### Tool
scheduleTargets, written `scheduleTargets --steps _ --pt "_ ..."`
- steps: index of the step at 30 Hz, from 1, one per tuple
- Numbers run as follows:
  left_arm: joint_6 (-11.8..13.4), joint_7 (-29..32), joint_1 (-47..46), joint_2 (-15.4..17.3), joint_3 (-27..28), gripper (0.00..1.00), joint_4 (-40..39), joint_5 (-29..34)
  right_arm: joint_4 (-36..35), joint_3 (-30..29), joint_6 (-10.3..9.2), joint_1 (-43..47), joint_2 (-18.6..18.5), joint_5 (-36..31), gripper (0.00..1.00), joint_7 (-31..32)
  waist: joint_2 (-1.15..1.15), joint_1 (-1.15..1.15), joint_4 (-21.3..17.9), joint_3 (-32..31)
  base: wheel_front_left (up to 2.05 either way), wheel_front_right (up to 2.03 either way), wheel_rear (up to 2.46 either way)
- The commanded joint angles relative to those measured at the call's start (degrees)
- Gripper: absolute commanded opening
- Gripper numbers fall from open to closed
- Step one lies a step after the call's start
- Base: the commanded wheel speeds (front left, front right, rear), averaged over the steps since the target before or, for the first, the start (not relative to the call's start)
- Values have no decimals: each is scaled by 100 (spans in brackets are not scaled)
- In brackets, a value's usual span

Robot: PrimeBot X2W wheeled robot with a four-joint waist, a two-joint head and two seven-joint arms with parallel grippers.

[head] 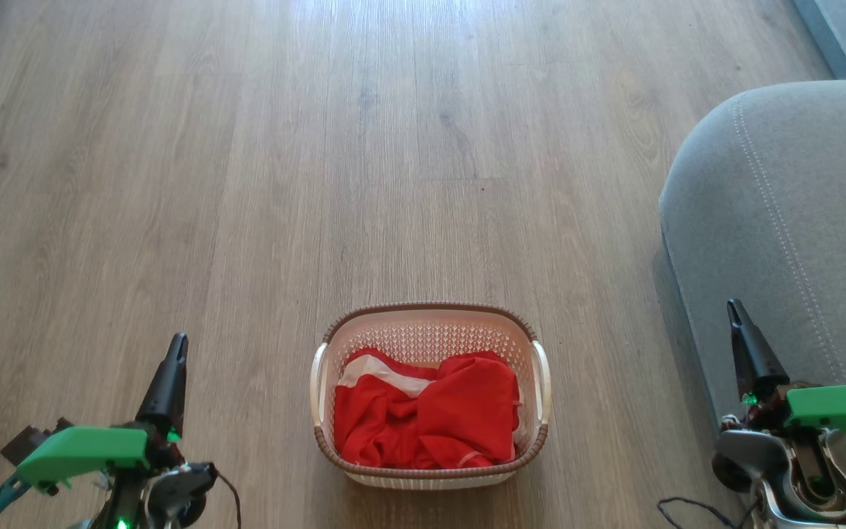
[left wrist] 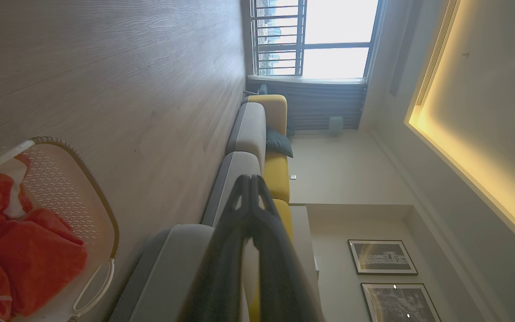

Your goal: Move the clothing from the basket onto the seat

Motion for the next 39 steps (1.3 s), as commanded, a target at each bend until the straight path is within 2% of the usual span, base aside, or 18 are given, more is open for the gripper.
scheduleTargets --steps 1,21,22,26,39 --pt "-53 41 -271 82 192 0 -191 -36 -224 102 3 -115 -3 34 0 24 0 0 0 0 0 0 0" --pt "-53 41 -271 82 192 0 -191 -36 -224 102 3 -115 -3 34 0 24 0 0 0 0 0 0 0" --pt "0 0 0 0 0 100 0 0 0 0 0 0 0 0 100 0 0 0 0 0 0 0 0" --pt "13 -13 126 -19 -33 100 258 8 293 28 2 66 19 -4 100 -2 0 0 0 2 0 0 0" --pt "6 -246 -177 49 -83 100 374 232 344 258 2 -255 -84 -208 100 -187 0 0 -2 19 0 0 0"
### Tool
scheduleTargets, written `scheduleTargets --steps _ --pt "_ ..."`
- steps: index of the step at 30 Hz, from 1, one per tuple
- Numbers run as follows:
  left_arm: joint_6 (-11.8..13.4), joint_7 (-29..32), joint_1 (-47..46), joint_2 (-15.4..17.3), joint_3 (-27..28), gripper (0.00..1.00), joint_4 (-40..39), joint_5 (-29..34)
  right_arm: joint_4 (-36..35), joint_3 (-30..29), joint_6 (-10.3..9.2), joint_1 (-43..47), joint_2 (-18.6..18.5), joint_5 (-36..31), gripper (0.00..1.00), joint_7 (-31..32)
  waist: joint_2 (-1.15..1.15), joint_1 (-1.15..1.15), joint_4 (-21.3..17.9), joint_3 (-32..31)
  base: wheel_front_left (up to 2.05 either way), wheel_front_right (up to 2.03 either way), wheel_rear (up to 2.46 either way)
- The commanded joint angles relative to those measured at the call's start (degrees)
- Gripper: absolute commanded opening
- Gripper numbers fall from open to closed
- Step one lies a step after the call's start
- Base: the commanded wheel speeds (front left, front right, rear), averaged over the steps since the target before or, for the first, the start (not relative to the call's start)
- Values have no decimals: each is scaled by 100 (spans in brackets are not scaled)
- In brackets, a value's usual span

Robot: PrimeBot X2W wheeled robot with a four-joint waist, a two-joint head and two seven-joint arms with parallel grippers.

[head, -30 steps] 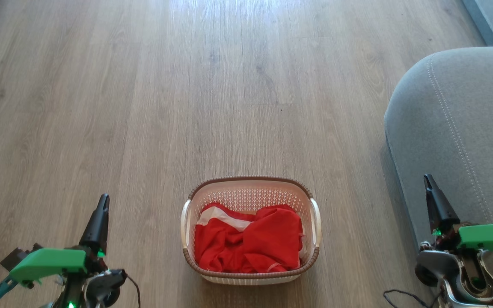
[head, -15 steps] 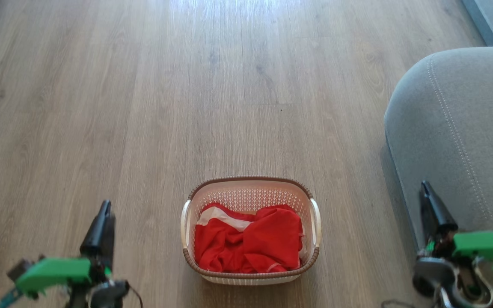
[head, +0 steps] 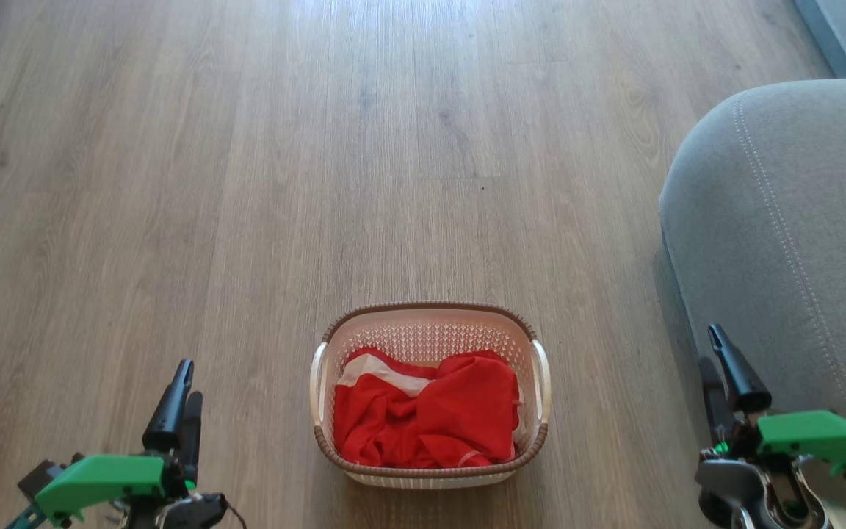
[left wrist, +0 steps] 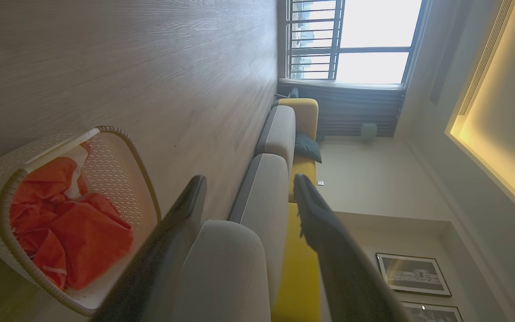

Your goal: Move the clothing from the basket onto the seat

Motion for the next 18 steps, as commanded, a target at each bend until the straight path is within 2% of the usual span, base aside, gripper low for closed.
scheduleTargets --steps 1,8,18 --pt "-10 -74 -353 81 -1 100 -146 103 -160 67 1 -425 -140 -76 100 -83 0 0 -1 2 0 0 0" --pt "-13 -177 -474 121 -8 100 -129 442 -74 289 1 -597 -248 -279 100 -227 0 0 -5 10 0 0 0" --pt "-19 -345 -651 157 -49 100 -137 1314 75 569 1 -895 -375 -902 100 -404 0 0 -21 28 0 0 0"
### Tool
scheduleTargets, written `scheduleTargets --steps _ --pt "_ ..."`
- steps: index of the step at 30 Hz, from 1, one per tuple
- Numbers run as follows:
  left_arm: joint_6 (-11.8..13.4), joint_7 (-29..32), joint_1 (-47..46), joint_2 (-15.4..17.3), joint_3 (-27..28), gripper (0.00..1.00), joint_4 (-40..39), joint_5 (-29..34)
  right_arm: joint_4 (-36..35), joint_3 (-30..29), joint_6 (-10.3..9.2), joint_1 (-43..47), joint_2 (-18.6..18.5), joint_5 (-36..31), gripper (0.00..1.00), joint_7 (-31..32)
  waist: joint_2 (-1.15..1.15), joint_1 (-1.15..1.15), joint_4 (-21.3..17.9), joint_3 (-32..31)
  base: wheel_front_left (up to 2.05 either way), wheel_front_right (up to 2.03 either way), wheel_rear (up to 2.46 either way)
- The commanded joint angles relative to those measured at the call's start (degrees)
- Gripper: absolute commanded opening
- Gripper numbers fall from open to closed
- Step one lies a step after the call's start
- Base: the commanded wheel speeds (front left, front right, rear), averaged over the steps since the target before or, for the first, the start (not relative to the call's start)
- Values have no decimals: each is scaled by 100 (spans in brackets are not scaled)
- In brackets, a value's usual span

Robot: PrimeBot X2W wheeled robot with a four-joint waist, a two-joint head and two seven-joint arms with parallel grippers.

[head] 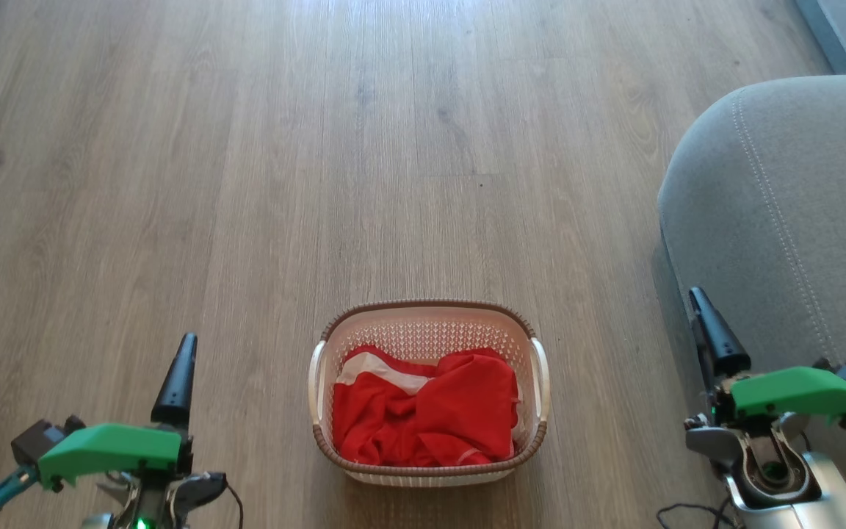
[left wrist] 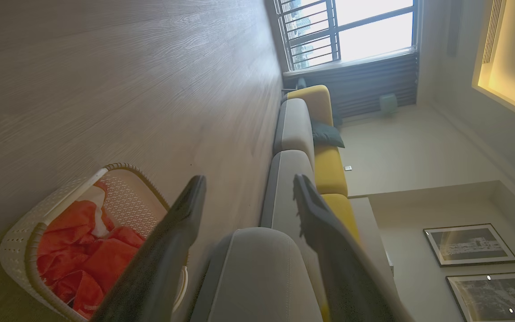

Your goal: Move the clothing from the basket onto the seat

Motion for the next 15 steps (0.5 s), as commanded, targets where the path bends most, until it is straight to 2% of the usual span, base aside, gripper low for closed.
scheduleTargets --steps 1,15 --pt "-17 -58 -367 121 29 100 -167 215 -142 94 1 -395 -121 -158 100 -69 0 0 -2 1 0 0 0" --pt "-24 -293 -562 198 -109 100 -272 1703 -86 446 2 -712 -231 -1310 100 -306 0 0 -12 22 0 0 0"
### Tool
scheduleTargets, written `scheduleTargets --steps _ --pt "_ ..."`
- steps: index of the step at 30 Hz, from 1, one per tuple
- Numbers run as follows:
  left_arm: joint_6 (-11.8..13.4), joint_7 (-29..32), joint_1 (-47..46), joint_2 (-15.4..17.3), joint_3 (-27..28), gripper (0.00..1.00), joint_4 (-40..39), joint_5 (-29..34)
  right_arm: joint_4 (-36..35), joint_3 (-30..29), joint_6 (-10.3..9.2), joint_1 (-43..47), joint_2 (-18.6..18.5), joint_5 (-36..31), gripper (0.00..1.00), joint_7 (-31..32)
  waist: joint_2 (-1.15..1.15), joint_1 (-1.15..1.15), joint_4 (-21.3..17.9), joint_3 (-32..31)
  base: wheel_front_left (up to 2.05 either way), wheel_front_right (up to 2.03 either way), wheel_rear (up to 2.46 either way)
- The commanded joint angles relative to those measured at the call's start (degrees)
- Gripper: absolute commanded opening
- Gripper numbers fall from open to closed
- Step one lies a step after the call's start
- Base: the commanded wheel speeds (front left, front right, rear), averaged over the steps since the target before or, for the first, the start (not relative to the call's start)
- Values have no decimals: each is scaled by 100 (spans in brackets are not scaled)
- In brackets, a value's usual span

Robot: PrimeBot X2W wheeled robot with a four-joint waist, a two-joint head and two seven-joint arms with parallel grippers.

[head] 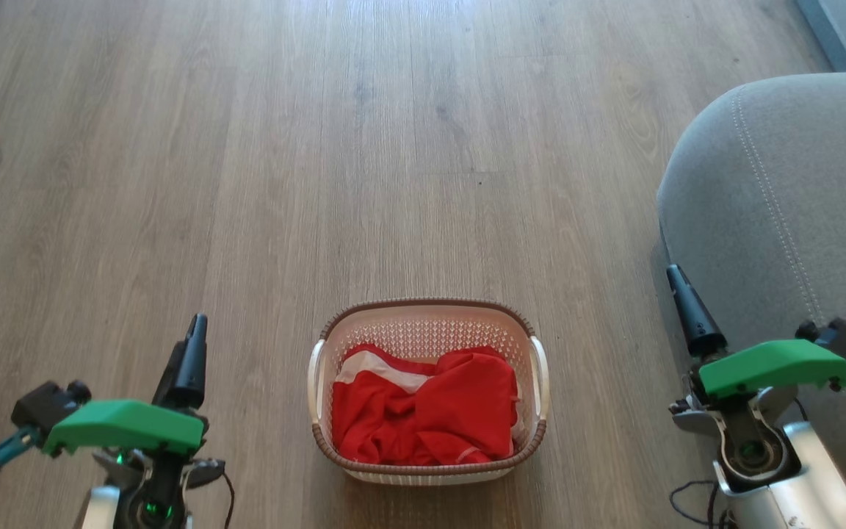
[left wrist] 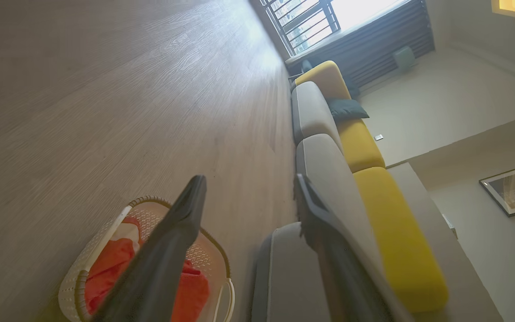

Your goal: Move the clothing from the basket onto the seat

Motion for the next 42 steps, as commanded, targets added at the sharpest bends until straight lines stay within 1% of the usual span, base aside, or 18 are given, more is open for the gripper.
scheduleTargets --steps 1,15,16,42 --pt "-23 -72 -371 114 32 100 -244 239 -150 96 2 -391 -131 -202 100 -80 0 0 -2 3 0 0 0" --pt "-7 -307 -550 145 -59 100 -351 1523 105 425 2 -729 -212 -1112 100 -317 0 0 -32 24 0 0 0" --pt "-7 -307 -550 145 -59 100 -351 1523 105 425 2 -729 -212 -1112 100 -317 0 0 -32 24 0 0 0" --pt "102 -743 -920 283 -232 100 -294 3452 717 1291 2 -1491 -448 -2398 100 -758 0 0 -93 61 0 0 0"
